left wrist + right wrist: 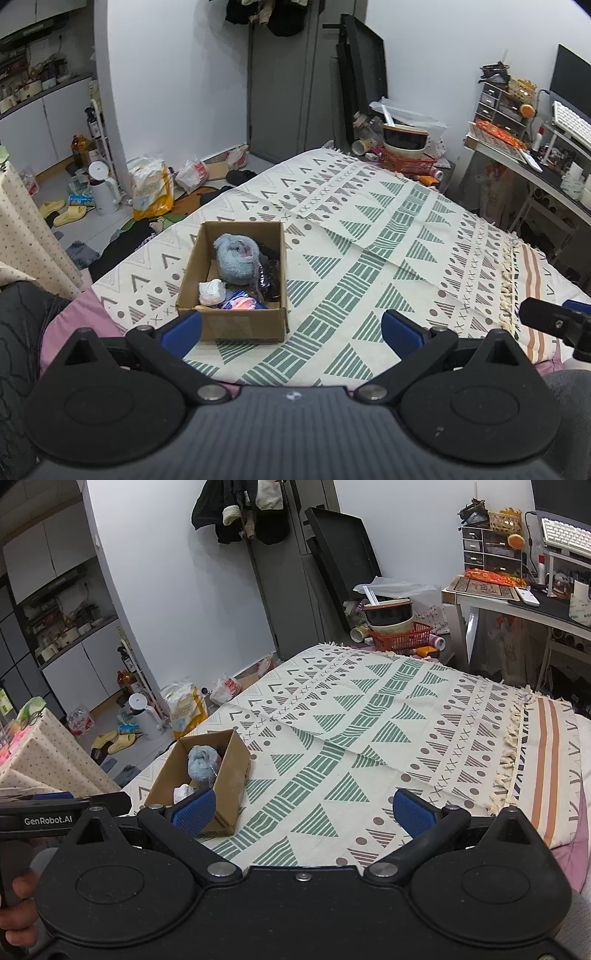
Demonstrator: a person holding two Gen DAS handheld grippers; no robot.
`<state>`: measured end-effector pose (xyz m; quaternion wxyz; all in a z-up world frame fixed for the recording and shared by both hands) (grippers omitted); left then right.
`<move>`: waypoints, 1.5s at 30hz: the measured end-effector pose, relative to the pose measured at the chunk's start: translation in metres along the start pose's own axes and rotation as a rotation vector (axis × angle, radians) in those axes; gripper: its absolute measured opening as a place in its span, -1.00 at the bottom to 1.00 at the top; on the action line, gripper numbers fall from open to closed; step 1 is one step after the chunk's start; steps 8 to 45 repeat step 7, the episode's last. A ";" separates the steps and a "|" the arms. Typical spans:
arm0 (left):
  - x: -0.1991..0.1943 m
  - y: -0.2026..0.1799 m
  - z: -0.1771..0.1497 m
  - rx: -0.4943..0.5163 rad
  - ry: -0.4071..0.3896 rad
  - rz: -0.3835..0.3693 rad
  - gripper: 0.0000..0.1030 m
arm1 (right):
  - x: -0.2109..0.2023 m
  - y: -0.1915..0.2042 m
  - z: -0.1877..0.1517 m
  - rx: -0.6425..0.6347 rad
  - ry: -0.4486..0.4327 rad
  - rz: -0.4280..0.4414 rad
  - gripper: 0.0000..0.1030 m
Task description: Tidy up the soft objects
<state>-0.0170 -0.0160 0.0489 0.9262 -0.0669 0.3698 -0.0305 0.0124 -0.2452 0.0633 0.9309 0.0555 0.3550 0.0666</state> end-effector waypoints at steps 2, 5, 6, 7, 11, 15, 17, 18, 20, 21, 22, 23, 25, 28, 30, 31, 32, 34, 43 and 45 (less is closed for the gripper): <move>0.000 -0.002 0.000 0.011 -0.015 -0.011 0.99 | 0.001 0.001 -0.001 0.002 -0.004 -0.001 1.00; 0.001 0.000 0.001 0.004 -0.036 -0.003 0.99 | 0.004 0.000 -0.002 0.009 -0.011 0.006 1.00; 0.002 0.000 0.001 0.003 -0.033 -0.003 0.99 | 0.006 0.000 -0.002 0.013 -0.013 0.006 1.00; 0.004 0.001 0.001 0.001 -0.029 -0.002 0.99 | 0.008 -0.001 -0.003 0.016 -0.014 0.007 1.00; 0.004 0.001 0.001 0.001 -0.029 -0.002 0.99 | 0.008 -0.001 -0.003 0.016 -0.014 0.007 1.00; 0.004 0.001 0.001 0.001 -0.029 -0.002 0.99 | 0.008 -0.001 -0.003 0.016 -0.014 0.007 1.00; 0.004 0.001 0.001 0.001 -0.029 -0.002 0.99 | 0.008 -0.001 -0.003 0.016 -0.014 0.007 1.00; 0.004 0.001 0.001 0.001 -0.029 -0.002 0.99 | 0.008 -0.001 -0.003 0.016 -0.014 0.007 1.00; 0.004 0.001 0.001 0.001 -0.029 -0.002 0.99 | 0.008 -0.001 -0.003 0.016 -0.014 0.007 1.00; 0.004 0.001 0.001 0.001 -0.029 -0.002 0.99 | 0.008 -0.001 -0.003 0.016 -0.014 0.007 1.00; 0.004 0.001 0.001 0.001 -0.029 -0.002 0.99 | 0.008 -0.001 -0.003 0.016 -0.014 0.007 1.00; 0.004 0.001 0.001 0.001 -0.029 -0.002 0.99 | 0.008 -0.001 -0.003 0.016 -0.014 0.007 1.00; 0.004 0.001 0.001 0.001 -0.029 -0.002 0.99 | 0.008 -0.001 -0.003 0.016 -0.014 0.007 1.00; 0.004 0.001 0.001 0.001 -0.029 -0.002 0.99 | 0.008 -0.001 -0.003 0.016 -0.014 0.007 1.00; 0.004 0.001 0.001 0.001 -0.029 -0.002 0.99 | 0.008 -0.001 -0.003 0.016 -0.014 0.007 1.00; 0.004 0.001 0.001 0.001 -0.029 -0.002 0.99 | 0.008 -0.001 -0.003 0.016 -0.014 0.007 1.00; 0.004 0.001 0.001 0.001 -0.029 -0.002 0.99 | 0.008 -0.001 -0.003 0.016 -0.014 0.007 1.00; 0.004 0.001 0.001 0.001 -0.029 -0.002 0.99 | 0.008 -0.001 -0.003 0.016 -0.014 0.007 1.00; 0.004 0.001 0.001 0.001 -0.029 -0.002 0.99 | 0.008 -0.001 -0.003 0.016 -0.014 0.007 1.00; 0.004 0.001 0.001 0.001 -0.029 -0.002 0.99 | 0.008 -0.001 -0.003 0.016 -0.014 0.007 1.00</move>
Point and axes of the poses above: each gripper's, at about its wrist camera, not at the fingertips, and x roughly the way its jaws point, y to its left, z to its top, the point moved 5 cm from there along x, roughly the way its jaws point, and after that the axes turned 7 degrees about -z, right-handed, at the moved point
